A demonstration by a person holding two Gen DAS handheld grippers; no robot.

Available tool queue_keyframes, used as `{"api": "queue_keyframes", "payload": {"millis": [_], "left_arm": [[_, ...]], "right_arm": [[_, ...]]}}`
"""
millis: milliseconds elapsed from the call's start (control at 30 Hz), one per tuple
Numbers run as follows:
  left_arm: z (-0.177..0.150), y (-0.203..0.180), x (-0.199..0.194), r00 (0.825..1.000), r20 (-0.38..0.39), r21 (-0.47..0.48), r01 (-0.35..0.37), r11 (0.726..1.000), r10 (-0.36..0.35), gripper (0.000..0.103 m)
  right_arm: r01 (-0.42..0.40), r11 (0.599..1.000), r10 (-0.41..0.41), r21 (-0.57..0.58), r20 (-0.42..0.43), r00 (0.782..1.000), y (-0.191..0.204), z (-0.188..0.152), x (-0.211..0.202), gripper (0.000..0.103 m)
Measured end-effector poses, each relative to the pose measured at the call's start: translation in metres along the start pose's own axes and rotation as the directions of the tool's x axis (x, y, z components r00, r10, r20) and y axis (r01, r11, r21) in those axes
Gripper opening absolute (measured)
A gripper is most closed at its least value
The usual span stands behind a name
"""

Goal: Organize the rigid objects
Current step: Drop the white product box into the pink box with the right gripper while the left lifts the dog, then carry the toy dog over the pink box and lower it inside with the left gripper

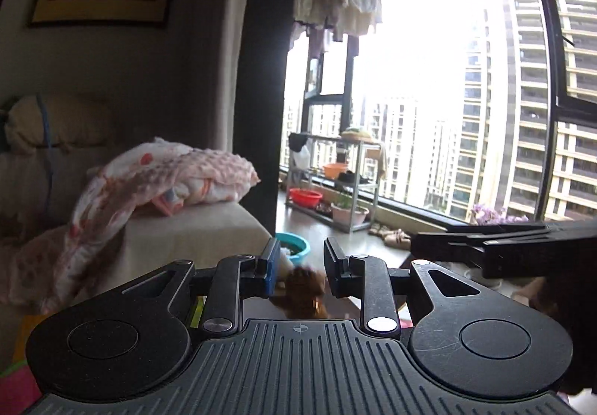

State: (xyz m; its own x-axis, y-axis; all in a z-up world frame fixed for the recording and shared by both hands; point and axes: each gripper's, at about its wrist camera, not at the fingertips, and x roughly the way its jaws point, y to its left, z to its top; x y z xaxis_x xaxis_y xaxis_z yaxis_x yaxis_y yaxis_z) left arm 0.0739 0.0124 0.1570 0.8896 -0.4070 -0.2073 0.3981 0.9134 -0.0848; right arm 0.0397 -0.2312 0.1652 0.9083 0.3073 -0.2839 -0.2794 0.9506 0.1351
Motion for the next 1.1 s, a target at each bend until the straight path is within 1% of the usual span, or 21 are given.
{"api": "queue_keyframes", "payload": {"millis": [33, 67, 133, 167, 267, 333, 433, 533, 567, 600, 700, 767, 833, 867, 967, 1000, 1033, 1100], "left_arm": [[0.0, 0.005, 0.009, 1.0, -0.013, -0.021, -0.007, 1.0, 0.007, 0.03], [-0.003, 0.01, 0.015, 1.0, -0.03, -0.038, -0.01, 0.999, 0.009, 0.03], [-0.019, 0.02, 0.016, 0.998, -0.062, -0.055, -0.025, 0.998, 0.022, 0.03], [-0.028, 0.025, 0.014, 0.996, -0.077, -0.059, -0.044, 0.997, 0.04, 0.03], [-0.062, 0.051, 0.004, 0.984, -0.149, -0.087, -0.111, 0.99, 0.097, 0.03], [-0.084, 0.068, -0.006, 0.971, -0.199, -0.098, -0.156, 0.983, 0.134, 0.03], [-0.111, 0.091, -0.017, 0.939, -0.269, -0.096, -0.248, 0.964, 0.215, 0.03], [-0.129, 0.111, -0.031, 0.907, -0.302, -0.119, -0.341, 0.933, 0.293, 0.03], [-0.134, 0.116, -0.037, 0.9, -0.308, -0.137, -0.362, 0.922, 0.307, 0.03], [-0.135, 0.122, -0.042, 0.897, -0.313, -0.161, -0.373, 0.914, 0.311, 0.03], [-0.139, 0.131, -0.052, 0.896, -0.33, -0.232, -0.383, 0.894, 0.298, 0.03], [-0.136, 0.139, -0.05, 0.897, -0.326, -0.262, -0.389, 0.883, 0.298, 0.03], [-0.128, 0.147, -0.047, 0.9, -0.302, -0.276, -0.399, 0.874, 0.316, 0.03], [-0.123, 0.153, -0.041, 0.901, -0.288, -0.275, -0.402, 0.873, 0.324, 0.03], [-0.108, 0.177, -0.014, 0.9, -0.258, -0.273, -0.417, 0.867, 0.352, 0.03], [-0.103, 0.186, -0.001, 0.902, -0.257, -0.278, -0.414, 0.867, 0.348, 0.03], [-0.098, 0.195, 0.014, 0.905, -0.261, -0.284, -0.404, 0.87, 0.335, 0.03], [-0.092, 0.214, 0.044, 0.913, -0.279, -0.288, -0.376, 0.88, 0.299, 0.03]], "right_arm": [[0.01, 1.0, -0.01, 0.029, 0.0, 1.0, -0.004, 0.003, 0.007, 0.082], [0.007, 0.999, -0.006, 0.048, -0.015, 1.0, -0.009, 0.004, 0.013, 0.084], [-0.007, 0.998, 0.01, 0.065, -0.046, 0.999, -0.016, -0.004, 0.017, 0.085], [-0.007, 0.998, 0.011, 0.057, -0.058, 0.998, -0.019, -0.012, 0.017, 0.085], [0.013, 1.0, -0.015, -0.022, -0.117, 0.993, -0.018, -0.047, 0.01, 0.085], [0.009, 0.996, -0.024, -0.086, -0.171, 0.985, -0.013, -0.071, 0.009, 0.085], [-0.02, 0.989, -0.021, -0.148, -0.268, 0.963, -0.004, -0.097, 0.014, 0.085], [-0.056, 0.99, 0.009, -0.132, -0.332, 0.943, 0.004, -0.104, 0.023, 0.085], [-0.07, 0.99, 0.025, -0.12, -0.342, 0.939, 0.007, -0.101, 0.024, 0.085], [-0.084, 0.991, 0.042, -0.108, -0.348, 0.936, 0.011, -0.098, 0.026, 0.085], [-0.114, 0.991, 0.079, -0.073, -0.369, 0.926, 0.025, -0.08, 0.036, 0.085], [-0.128, 0.991, 0.101, -0.042, -0.399, 0.911, 0.036, -0.064, 0.053, 0.085], [-0.146, 0.989, 0.118, -0.033, -0.43, 0.895, 0.051, -0.049, 0.075, 0.085], [-0.153, 0.987, 0.121, -0.038, -0.438, 0.891, 0.06, -0.04, 0.086, 0.085], [-0.175, 0.98, 0.116, -0.095, -0.444, 0.889, 0.094, -0.014, 0.131, 0.085], [-0.183, 0.977, 0.113, -0.111, -0.459, 0.881, 0.106, -0.007, 0.151, 0.085], [-0.189, 0.976, 0.112, -0.112, -0.488, 0.865, 0.118, -0.002, 0.174, 0.085], [-0.193, 0.977, 0.114, -0.085, -0.56, 0.821, 0.137, 0.002, 0.222, 0.085]]}}
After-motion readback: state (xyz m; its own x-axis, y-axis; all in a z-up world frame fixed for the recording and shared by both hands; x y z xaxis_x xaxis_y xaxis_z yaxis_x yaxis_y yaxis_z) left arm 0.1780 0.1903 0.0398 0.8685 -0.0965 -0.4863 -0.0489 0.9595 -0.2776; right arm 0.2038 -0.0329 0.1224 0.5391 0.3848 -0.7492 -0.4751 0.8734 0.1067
